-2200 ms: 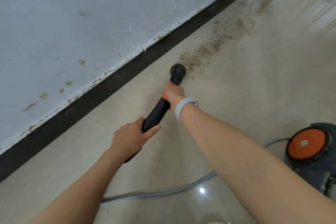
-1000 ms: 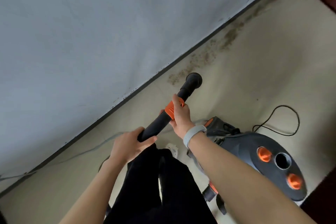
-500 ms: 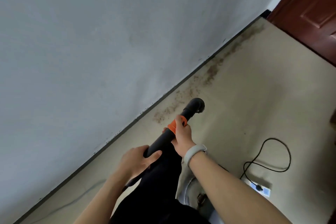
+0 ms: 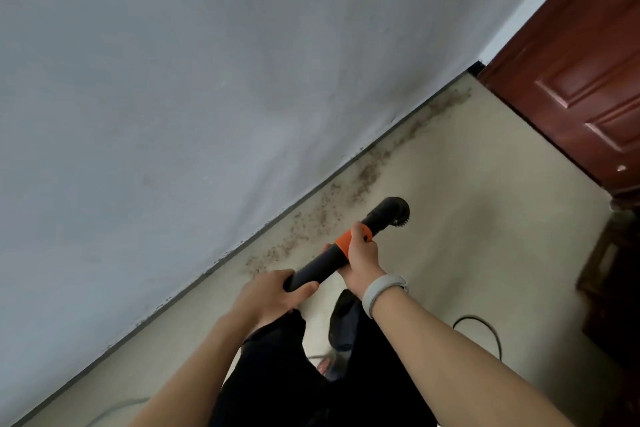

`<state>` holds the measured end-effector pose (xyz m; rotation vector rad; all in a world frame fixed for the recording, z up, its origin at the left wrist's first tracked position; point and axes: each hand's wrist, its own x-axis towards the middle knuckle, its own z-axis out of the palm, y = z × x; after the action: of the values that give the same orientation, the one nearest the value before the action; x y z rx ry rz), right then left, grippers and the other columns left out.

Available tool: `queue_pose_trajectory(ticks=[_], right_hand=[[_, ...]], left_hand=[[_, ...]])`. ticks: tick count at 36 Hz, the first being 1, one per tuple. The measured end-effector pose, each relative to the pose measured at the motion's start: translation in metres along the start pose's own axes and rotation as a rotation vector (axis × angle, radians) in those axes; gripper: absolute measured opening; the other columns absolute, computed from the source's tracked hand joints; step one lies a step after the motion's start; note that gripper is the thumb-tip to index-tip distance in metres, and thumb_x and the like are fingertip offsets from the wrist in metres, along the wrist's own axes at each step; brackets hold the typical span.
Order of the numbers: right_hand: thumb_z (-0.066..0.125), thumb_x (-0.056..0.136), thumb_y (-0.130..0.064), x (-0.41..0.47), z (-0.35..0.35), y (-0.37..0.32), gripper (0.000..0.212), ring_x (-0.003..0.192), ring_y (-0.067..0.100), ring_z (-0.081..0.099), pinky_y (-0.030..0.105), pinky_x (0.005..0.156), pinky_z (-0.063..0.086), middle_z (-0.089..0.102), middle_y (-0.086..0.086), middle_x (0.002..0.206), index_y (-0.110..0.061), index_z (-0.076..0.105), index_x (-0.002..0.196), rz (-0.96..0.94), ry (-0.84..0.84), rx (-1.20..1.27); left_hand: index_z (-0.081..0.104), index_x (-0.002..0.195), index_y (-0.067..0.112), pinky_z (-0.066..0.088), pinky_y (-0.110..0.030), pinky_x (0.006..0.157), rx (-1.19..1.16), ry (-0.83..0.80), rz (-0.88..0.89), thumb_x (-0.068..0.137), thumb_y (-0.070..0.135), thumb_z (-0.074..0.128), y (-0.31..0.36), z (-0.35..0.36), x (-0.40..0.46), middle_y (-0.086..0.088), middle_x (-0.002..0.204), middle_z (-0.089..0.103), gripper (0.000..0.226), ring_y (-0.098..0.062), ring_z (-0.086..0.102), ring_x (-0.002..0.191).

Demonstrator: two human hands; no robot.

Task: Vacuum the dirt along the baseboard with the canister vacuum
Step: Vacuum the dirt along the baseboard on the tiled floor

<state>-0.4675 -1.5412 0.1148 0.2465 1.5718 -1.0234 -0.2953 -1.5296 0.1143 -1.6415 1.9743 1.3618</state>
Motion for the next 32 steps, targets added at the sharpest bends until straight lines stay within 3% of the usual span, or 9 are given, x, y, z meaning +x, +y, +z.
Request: queue_pose_trajectory(ticks=[3, 7, 12, 17, 20, 26, 29, 32], right_hand=[[0.047, 0.099, -0.032, 0.026, -0.003, -0.024, 0.048, 0.087, 0.027, 0.065, 0.039, 0.088, 0.053, 0.052, 0.012, 0.104, -0.008, 0.034, 0.138, 0.037, -0.028, -0.100], [0.047, 0.098, -0.034, 0.062, -0.007, -0.058, 0.053, 0.112, 0.029, 0.054, 0.036, 0.085, 0.048, 0.050, 0.015, 0.127, -0.009, 0.031, 0.143, 0.044, -0.088, -0.305], [0.049, 0.099, -0.035, 0.099, -0.019, -0.099, 0.046, 0.094, 0.027, 0.062, 0.039, 0.085, 0.054, 0.053, 0.014, 0.120, -0.011, 0.036, 0.135, 0.121, -0.222, -0.443], [0.051, 0.099, -0.035, 0.135, -0.047, -0.119, 0.045, 0.083, 0.026, 0.063, 0.035, 0.067, 0.056, 0.051, 0.015, 0.112, -0.008, 0.039, 0.133, 0.126, -0.248, -0.547], [0.051, 0.098, -0.036, 0.158, -0.057, -0.111, 0.048, 0.081, 0.026, 0.063, 0.034, 0.063, 0.055, 0.051, 0.016, 0.116, -0.007, 0.038, 0.134, 0.148, -0.261, -0.648], [0.049, 0.099, -0.035, 0.210, -0.055, -0.055, 0.047, 0.092, 0.029, 0.061, 0.040, 0.080, 0.057, 0.049, 0.016, 0.111, -0.007, 0.038, 0.135, 0.151, -0.345, -0.821], [0.050, 0.099, -0.037, 0.238, -0.051, -0.012, 0.045, 0.087, 0.029, 0.061, 0.038, 0.072, 0.058, 0.049, 0.015, 0.109, -0.009, 0.040, 0.132, 0.155, -0.381, -0.916], [0.049, 0.099, -0.038, 0.273, -0.045, 0.042, 0.032, 0.080, 0.029, 0.058, 0.037, 0.066, 0.056, 0.050, 0.015, 0.095, -0.010, 0.045, 0.114, 0.174, -0.451, -0.986]], left_hand=[[0.061, 0.086, 0.024, 0.047, -0.029, 0.066, -0.055, 0.028, -0.063, 0.087, 0.066, 0.048, 0.019, 0.009, 0.017, 0.005, 0.072, 0.067, 0.045, -0.014, 0.064, 0.070], [0.059, 0.081, 0.027, 0.048, -0.028, 0.068, -0.152, 0.109, -0.164, 0.086, 0.067, 0.049, 0.047, 0.027, 0.041, 0.005, 0.072, 0.069, 0.042, -0.012, 0.065, 0.069], [0.059, 0.083, 0.028, 0.052, -0.027, 0.067, -0.225, 0.242, -0.314, 0.083, 0.071, 0.047, 0.090, 0.072, 0.073, 0.006, 0.068, 0.068, 0.045, -0.007, 0.064, 0.061], [0.059, 0.086, 0.028, 0.053, -0.032, 0.070, -0.368, 0.276, -0.404, 0.080, 0.076, 0.044, 0.134, 0.124, 0.099, 0.008, 0.071, 0.064, 0.051, -0.012, 0.062, 0.069], [0.060, 0.092, 0.025, 0.052, -0.033, 0.074, -0.421, 0.282, -0.474, 0.084, 0.071, 0.046, 0.145, 0.149, 0.111, 0.003, 0.082, 0.065, 0.048, -0.020, 0.063, 0.079], [0.055, 0.092, 0.026, 0.047, -0.033, 0.072, -0.477, 0.353, -0.638, 0.083, 0.073, 0.045, 0.120, 0.207, 0.136, 0.002, 0.085, 0.066, 0.050, -0.023, 0.063, 0.084], [0.055, 0.091, 0.024, 0.046, -0.032, 0.072, -0.524, 0.408, -0.717, 0.083, 0.073, 0.045, 0.094, 0.237, 0.148, 0.003, 0.080, 0.065, 0.050, -0.022, 0.063, 0.082], [0.053, 0.085, 0.025, 0.045, -0.031, 0.068, -0.582, 0.459, -0.795, 0.083, 0.072, 0.046, 0.058, 0.275, 0.166, 0.007, 0.072, 0.059, 0.048, -0.021, 0.061, 0.077]])
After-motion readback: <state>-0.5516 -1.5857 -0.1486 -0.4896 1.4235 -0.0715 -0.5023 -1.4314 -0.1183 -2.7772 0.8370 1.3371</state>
